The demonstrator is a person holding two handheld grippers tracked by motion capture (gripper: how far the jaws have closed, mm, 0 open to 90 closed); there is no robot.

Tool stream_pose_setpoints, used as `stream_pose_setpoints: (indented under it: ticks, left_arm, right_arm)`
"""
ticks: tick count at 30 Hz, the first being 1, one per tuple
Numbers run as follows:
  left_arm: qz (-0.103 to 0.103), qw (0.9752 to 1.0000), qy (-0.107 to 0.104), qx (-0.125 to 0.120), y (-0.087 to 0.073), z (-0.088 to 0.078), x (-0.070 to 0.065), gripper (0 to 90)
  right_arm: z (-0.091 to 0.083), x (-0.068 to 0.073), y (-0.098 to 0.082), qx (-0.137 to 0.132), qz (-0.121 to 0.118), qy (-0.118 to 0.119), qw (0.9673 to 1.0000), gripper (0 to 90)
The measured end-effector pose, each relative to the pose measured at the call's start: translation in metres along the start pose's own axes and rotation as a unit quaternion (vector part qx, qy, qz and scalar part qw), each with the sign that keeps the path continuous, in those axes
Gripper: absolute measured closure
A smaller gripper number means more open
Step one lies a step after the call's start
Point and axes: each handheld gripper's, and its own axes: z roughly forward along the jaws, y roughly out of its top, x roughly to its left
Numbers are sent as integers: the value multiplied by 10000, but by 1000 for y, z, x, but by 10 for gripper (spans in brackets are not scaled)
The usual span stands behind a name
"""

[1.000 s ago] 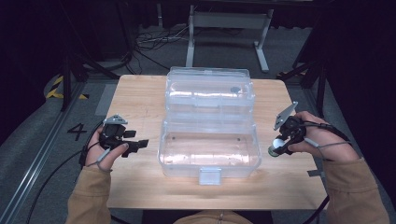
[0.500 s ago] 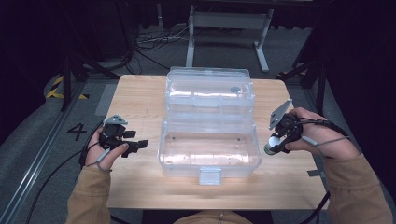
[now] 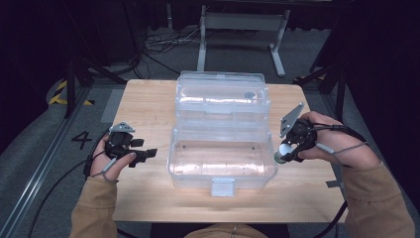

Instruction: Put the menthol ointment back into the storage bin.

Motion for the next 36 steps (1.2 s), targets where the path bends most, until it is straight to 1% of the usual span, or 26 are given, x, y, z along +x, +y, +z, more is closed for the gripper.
stream_pose_setpoints:
  ticks: [5,12,13,15,17,19,23,24,25,26,27,29,30,31,32,33,34,35,36]
  left_arm:
    - [-21,10000,1,0,-1,0,0,306]
    - [-23,10000,5,10,-1,0,0,306]
    - [-24,10000,0,4,-1,0,1,306]
    - [-28,10000,-1,8,-1,0,1,306]
    - [-24,10000,2,8,-1,0,1,306]
    - [-15,10000,3,12,-1,0,1,306]
    - [-14,10000,1,9,-1,0,1,305]
    - [-14,10000,3,8,-1,0,1,306]
    - [-18,10000,-1,6,-1,0,1,306]
    - [-12,10000,-1,5,-1,-1,2,306]
    - [-13,10000,-1,5,-1,-1,2,306]
    - [-18,10000,5,13,-1,-1,2,306]
    - [-19,10000,5,11,-1,-1,2,306]
    - [-22,10000,5,10,-1,-1,2,306]
    - [-28,10000,5,6,-1,-1,2,306]
    - [-33,10000,-3,8,-1,-1,2,306]
    - [-32,10000,-4,4,-1,-1,2,306]
    - [-33,10000,-6,3,-1,-1,2,306]
    - [-33,10000,-4,4,-1,-1,2,306]
  right_arm:
    - [-2,4,8,-55,-121,71,9999,503]
    - [2,7,19,-65,-293,175,9994,503]
    - [2,8,20,-59,-278,183,9994,503]
    - [5,8,22,-56,-333,216,9992,503]
    - [6,9,23,-33,-313,230,9992,503]
    - [8,9,25,-15,-363,272,9990,503]
    - [13,9,28,-52,-400,303,9987,503]
    - [13,10,28,-12,-366,341,9987,503]
    - [15,9,29,-40,-435,348,9984,503]
    - [16,10,30,3,-382,356,9986,503]
    - [18,9,31,-36,-455,352,9983,503]
    - [18,9,31,6,-409,362,9985,503]
    - [20,9,32,-18,-472,367,9982,503]
    - [22,9,32,21,-431,392,9983,503]
    - [24,9,33,7,-474,406,9981,503]
    - [25,9,33,43,-449,411,9981,503]
    - [26,9,34,32,-485,408,9980,503]
    - [28,9,35,79,-448,439,9980,503]
    - [29,9,35,54,-478,433,9979,503]
